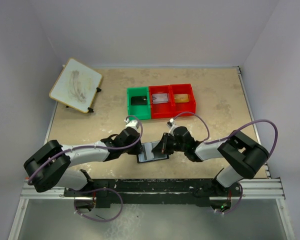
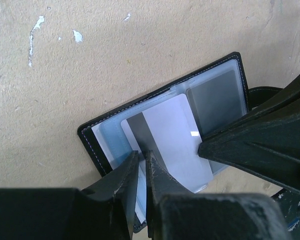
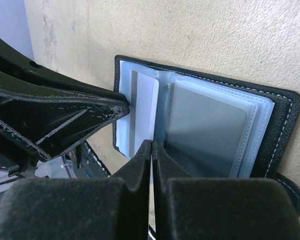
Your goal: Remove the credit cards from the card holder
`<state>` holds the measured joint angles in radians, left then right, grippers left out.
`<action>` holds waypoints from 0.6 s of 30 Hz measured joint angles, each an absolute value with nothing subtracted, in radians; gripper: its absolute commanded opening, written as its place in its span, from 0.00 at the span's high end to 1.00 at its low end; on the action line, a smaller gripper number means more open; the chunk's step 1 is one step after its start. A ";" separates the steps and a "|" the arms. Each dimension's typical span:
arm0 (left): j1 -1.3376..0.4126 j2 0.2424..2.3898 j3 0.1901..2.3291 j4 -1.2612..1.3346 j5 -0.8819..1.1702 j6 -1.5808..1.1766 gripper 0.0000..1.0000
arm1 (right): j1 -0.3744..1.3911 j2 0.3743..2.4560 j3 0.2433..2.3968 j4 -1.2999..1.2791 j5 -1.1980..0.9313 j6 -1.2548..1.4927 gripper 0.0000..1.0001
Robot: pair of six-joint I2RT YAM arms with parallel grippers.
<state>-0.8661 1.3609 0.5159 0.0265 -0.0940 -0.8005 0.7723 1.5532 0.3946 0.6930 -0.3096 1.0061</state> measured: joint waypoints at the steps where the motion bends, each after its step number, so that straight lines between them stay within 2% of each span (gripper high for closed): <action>1: -0.866 1.359 0.516 0.023 -0.095 -0.801 0.89 | 0.772 1.553 0.393 0.696 -0.310 1.007 1.00; 11: -0.867 1.294 0.515 -0.049 -0.099 -0.793 0.73 | 0.772 1.553 0.359 0.744 -0.307 1.042 1.00; 18: -0.890 1.254 0.514 -0.044 -0.066 -0.794 0.71 | 0.772 1.575 0.350 0.783 -0.308 1.059 1.00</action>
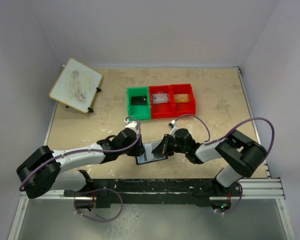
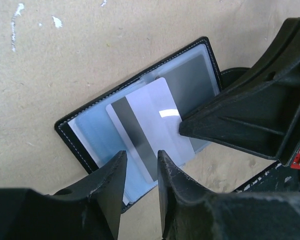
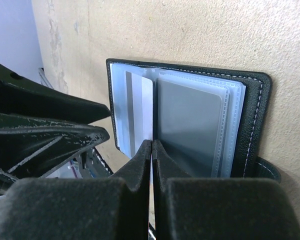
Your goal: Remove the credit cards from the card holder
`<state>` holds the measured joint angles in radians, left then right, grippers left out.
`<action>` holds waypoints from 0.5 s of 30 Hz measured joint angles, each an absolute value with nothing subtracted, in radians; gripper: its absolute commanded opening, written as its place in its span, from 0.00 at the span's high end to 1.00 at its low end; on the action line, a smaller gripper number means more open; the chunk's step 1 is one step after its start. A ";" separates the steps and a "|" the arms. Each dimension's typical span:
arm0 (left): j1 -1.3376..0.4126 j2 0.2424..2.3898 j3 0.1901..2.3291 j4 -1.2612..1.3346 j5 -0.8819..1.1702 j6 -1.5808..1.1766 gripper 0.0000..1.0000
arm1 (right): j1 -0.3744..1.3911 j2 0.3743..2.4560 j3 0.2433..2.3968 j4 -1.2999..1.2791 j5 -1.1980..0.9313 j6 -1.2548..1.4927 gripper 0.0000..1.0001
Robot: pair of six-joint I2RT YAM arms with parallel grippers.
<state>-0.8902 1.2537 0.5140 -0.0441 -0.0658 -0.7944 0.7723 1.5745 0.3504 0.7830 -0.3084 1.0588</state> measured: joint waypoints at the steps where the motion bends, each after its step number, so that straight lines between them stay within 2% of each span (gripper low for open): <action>1: -0.894 1.254 0.514 -0.045 -0.063 -0.794 0.71 | 0.772 1.578 0.349 0.790 -0.308 1.061 1.00; 10: -0.915 1.323 0.514 -0.020 -0.057 -0.810 0.79 | 0.772 1.579 0.327 0.826 -0.307 1.082 1.00; 15: -0.926 1.340 0.516 -0.017 -0.088 -0.828 0.91 | 0.772 1.578 0.324 0.831 -0.307 1.089 0.94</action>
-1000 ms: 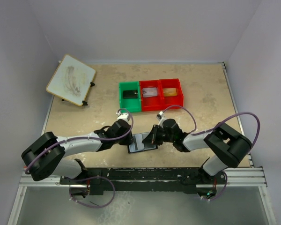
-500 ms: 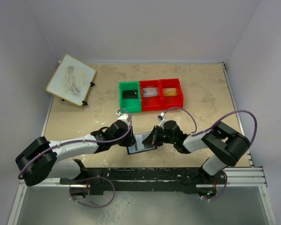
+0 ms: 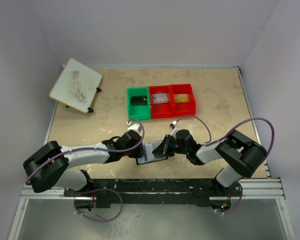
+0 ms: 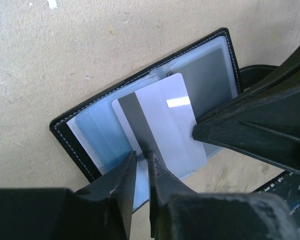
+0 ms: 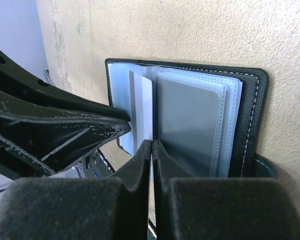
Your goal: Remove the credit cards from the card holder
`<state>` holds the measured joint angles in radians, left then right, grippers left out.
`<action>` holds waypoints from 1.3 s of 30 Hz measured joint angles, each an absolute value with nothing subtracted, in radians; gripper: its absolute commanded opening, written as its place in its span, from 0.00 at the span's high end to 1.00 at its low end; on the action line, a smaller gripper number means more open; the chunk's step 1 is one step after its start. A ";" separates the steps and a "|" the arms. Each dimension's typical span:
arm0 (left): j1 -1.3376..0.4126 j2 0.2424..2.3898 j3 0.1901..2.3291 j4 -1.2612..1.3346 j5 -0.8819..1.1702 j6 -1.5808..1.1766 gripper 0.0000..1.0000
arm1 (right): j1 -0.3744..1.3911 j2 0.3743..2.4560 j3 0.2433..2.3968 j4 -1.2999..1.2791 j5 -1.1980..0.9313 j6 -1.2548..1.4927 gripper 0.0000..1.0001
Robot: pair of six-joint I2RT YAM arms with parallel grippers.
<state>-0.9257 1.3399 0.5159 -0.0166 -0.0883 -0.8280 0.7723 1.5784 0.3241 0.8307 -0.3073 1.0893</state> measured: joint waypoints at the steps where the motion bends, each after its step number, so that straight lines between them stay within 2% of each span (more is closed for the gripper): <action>1: -0.926 1.342 0.519 -0.024 -0.100 -0.830 0.93 | 0.772 1.577 0.321 0.833 -0.307 1.090 0.93; 10: -0.932 1.351 0.529 -0.044 -0.128 -0.827 0.98 | 0.772 1.578 0.316 0.861 -0.310 1.095 0.83; 23: -0.932 1.363 0.543 -0.053 -0.135 -0.819 1.00 | 0.772 1.666 0.315 0.987 -0.344 1.134 0.88; 25: -0.932 1.363 0.543 -0.053 -0.135 -0.819 1.00 | 0.772 1.666 0.315 0.986 -0.344 1.135 0.87; 28: -0.932 1.364 0.543 -0.053 -0.136 -0.818 1.00 | 0.772 1.666 0.315 0.987 -0.344 1.140 0.79; 30: -0.932 1.366 0.546 -0.055 -0.136 -0.818 1.00 | 0.772 1.666 0.314 0.995 -0.344 1.151 0.78; 34: -0.932 1.369 0.548 -0.057 -0.136 -0.818 1.00 | 0.772 1.666 0.310 1.011 -0.347 1.166 0.80; 39: -0.932 1.370 0.552 -0.063 -0.137 -0.817 1.00 | 0.772 1.674 0.302 1.039 -0.348 1.181 0.90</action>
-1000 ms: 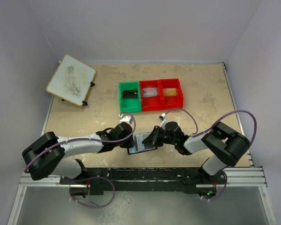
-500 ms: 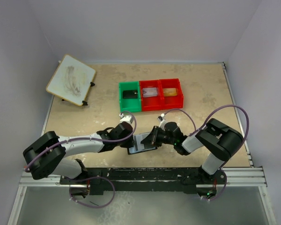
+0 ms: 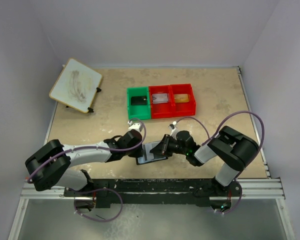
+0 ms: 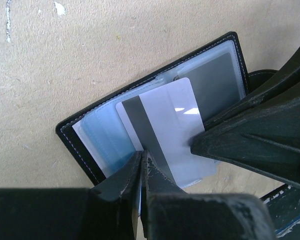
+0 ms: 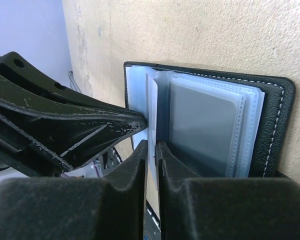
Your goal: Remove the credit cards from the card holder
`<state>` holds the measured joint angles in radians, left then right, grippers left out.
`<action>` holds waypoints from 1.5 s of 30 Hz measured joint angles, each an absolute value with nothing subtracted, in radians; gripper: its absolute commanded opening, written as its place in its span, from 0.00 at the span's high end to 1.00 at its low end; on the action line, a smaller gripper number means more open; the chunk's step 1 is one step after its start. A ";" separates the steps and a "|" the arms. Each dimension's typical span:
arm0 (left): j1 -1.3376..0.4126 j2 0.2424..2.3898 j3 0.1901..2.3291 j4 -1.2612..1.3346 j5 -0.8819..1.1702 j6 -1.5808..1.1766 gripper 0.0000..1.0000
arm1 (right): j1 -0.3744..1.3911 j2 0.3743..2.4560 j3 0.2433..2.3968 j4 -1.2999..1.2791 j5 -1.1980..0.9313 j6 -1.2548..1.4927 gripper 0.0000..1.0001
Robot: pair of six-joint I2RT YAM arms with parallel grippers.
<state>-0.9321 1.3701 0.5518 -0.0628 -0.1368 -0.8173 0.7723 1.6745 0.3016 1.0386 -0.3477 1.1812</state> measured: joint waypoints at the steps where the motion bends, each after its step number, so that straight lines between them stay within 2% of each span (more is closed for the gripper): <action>1: -0.932 1.370 0.553 -0.064 -0.137 -0.816 1.00 | 0.772 1.679 0.301 1.045 -0.347 1.184 0.93; 7: -0.932 1.371 0.556 -0.070 -0.139 -0.808 1.00 | 0.772 1.697 0.296 1.064 -0.348 1.201 1.00; 18: -0.932 1.372 0.566 -0.089 -0.146 -0.800 1.00 | 0.771 1.649 0.270 1.048 -0.327 1.213 1.00; 29: -0.932 1.372 0.572 -0.105 -0.149 -0.789 1.00 | 0.769 1.649 0.267 1.045 -0.330 1.202 0.82; 45: -0.932 1.372 0.576 -0.114 -0.150 -0.788 1.00 | 0.767 1.697 0.304 1.055 -0.334 1.185 0.82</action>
<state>-0.9321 1.3724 0.5762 -0.1139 -0.1501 -0.7883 0.7666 1.6966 0.3042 1.0554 -0.3336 1.1847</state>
